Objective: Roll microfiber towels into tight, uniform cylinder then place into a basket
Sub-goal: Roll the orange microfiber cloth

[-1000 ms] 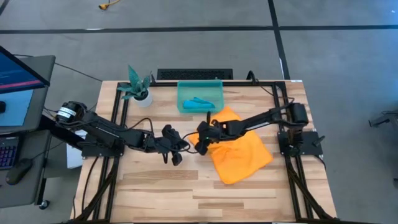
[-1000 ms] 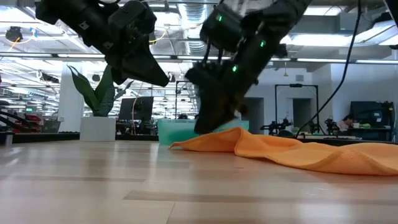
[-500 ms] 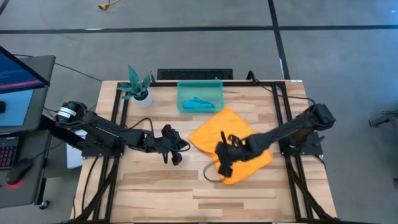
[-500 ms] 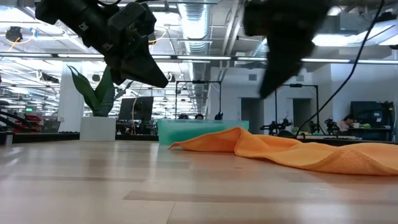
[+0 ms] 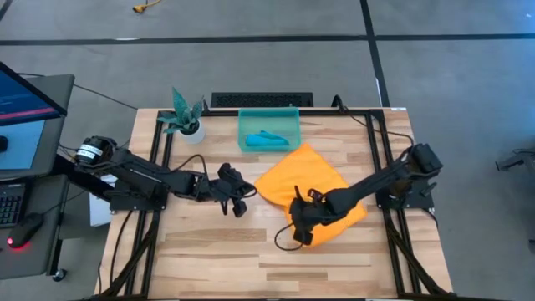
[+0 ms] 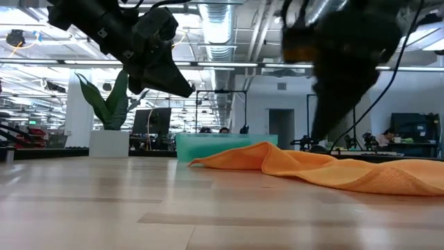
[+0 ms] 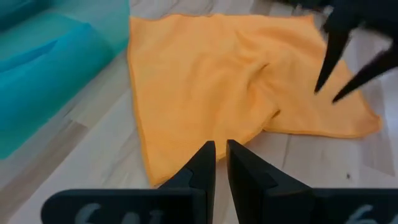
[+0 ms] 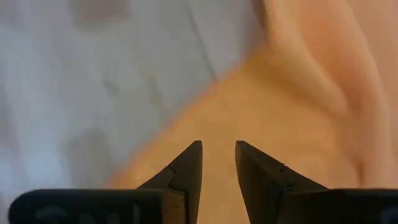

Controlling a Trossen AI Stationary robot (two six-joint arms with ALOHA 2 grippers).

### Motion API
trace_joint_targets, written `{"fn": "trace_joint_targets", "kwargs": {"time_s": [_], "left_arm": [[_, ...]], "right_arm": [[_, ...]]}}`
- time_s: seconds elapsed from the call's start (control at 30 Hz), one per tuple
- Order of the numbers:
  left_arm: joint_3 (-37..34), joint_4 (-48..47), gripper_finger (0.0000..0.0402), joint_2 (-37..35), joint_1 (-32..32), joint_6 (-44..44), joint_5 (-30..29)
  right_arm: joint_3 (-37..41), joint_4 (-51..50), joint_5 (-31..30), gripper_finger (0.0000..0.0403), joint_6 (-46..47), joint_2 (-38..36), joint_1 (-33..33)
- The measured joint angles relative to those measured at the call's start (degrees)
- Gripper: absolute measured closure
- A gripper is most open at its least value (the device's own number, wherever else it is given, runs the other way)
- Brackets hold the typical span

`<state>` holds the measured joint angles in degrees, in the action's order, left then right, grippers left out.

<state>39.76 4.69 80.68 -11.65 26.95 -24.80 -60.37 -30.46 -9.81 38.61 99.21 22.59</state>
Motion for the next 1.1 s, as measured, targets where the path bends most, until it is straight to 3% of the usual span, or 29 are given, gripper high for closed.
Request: {"fn": "trace_joint_targets", "kwargs": {"time_s": [0.37, 0.8, 1.03, 1.1], "left_arm": [[0.05, 0.09, 0.0372, 0.02, 0.49, 0.03, 0.09], [0.05, -2.13, 0.0372, 0.02, -0.19, 3.26, 0.17], [0.05, -4.27, 0.0372, 0.02, -1.62, 3.82, 0.35], [0.05, -4.12, 0.0372, 0.02, -1.85, 3.82, 0.33]], "right_arm": [[-0.41, 1.89, 16.15, 0.0283, -0.03, 8.97, -7.19], [0.10, 32.71, 17.46, 0.0283, -3.80, 9.95, -10.08], [-4.00, 25.13, 25.33, 0.0283, -4.76, 8.31, -13.56], [-4.04, 22.07, 24.65, 0.0283, -5.23, 6.92, -13.60]]}}
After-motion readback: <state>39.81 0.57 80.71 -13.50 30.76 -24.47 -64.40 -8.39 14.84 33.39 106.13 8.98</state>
